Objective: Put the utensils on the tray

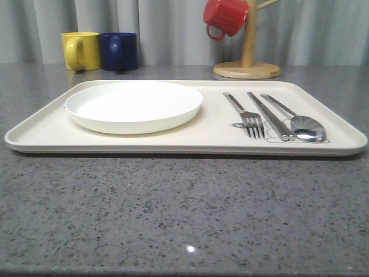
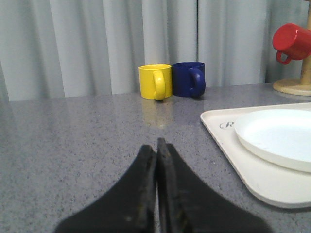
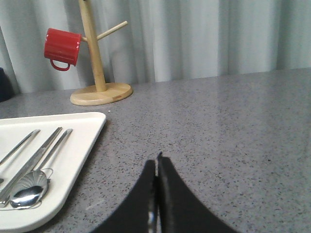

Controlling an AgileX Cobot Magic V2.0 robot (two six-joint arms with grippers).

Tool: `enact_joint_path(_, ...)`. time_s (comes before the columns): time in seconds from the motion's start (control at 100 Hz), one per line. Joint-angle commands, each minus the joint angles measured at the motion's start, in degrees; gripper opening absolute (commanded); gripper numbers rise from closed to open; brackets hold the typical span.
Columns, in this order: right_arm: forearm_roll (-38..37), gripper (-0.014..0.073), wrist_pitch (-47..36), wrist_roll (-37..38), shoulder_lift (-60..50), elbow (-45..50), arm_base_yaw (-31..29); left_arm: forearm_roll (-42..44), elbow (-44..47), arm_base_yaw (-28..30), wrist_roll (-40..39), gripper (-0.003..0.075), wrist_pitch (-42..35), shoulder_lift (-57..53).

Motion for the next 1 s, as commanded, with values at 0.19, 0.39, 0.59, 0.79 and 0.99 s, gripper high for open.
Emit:
enact_joint_path(0.19,-0.2,-0.0069,-4.7,-0.5,-1.4,-1.0,-0.4,2.1,3.9,2.5,-5.8,-0.0017,-4.5,-2.8)
enact_joint_path(0.39,-0.2,-0.0069,-4.7,-0.5,-1.4,-1.0,-0.4,2.5,3.9,5.6,-6.2,-0.0017,-5.3,-2.8)
enact_joint_path(0.59,-0.2,-0.0069,-4.7,-0.5,-1.4,-1.0,-0.4,2.5,3.9,5.6,-6.2,-0.0017,-5.3,-2.8)
enact_joint_path(0.79,-0.2,-0.0069,-4.7,-0.5,-1.4,-1.0,-0.4,2.5,3.9,5.6,-6.2,-0.0017,-5.3,-2.8)
enact_joint_path(0.99,-0.2,-0.0069,-4.7,-0.5,-1.4,-1.0,-0.4,2.5,3.9,5.6,-6.2,-0.0017,-5.3,-2.8)
